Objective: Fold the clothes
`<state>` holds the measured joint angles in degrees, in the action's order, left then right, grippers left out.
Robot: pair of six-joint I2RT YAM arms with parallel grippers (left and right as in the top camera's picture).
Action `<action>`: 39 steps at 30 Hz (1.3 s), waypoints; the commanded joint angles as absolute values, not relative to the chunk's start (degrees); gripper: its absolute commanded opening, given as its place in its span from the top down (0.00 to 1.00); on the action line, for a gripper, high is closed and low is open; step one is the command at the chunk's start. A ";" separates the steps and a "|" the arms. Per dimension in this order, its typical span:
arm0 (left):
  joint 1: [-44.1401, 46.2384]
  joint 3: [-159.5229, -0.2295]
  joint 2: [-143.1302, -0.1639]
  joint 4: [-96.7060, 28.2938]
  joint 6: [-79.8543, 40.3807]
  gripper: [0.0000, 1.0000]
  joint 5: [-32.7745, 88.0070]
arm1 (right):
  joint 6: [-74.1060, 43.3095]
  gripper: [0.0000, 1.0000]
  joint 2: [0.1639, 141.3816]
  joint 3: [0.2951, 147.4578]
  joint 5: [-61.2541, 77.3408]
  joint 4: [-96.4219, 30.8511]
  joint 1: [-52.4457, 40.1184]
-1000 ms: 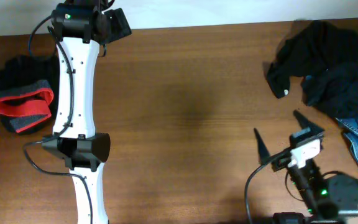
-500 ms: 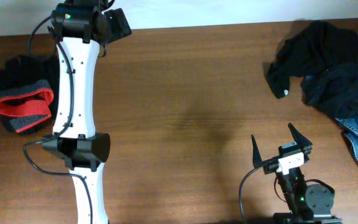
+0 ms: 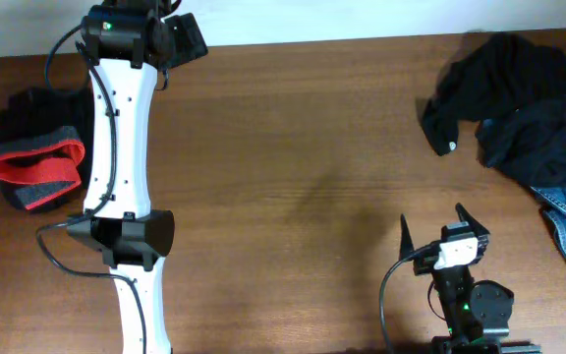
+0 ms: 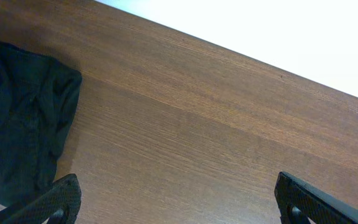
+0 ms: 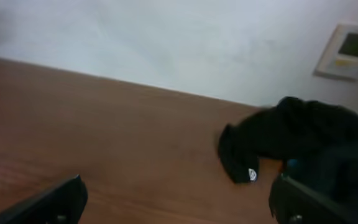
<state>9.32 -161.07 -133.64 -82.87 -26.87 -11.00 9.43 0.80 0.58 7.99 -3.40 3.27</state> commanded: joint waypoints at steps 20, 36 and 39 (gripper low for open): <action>9.21 -160.97 -134.10 -82.78 -27.40 0.01 -11.62 | 6.98 0.01 0.19 0.32 5.50 -4.05 0.27; 9.39 -160.97 -134.02 -85.41 -27.38 0.01 -11.25 | 6.98 0.01 0.21 0.32 5.50 -4.05 0.27; 9.78 -160.97 -133.75 -83.42 -27.29 0.01 -10.90 | 6.98 0.01 0.19 0.32 5.50 -4.05 0.27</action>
<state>9.32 -161.07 -133.64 -84.90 -26.87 -11.00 7.46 0.80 0.60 6.61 -3.57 0.69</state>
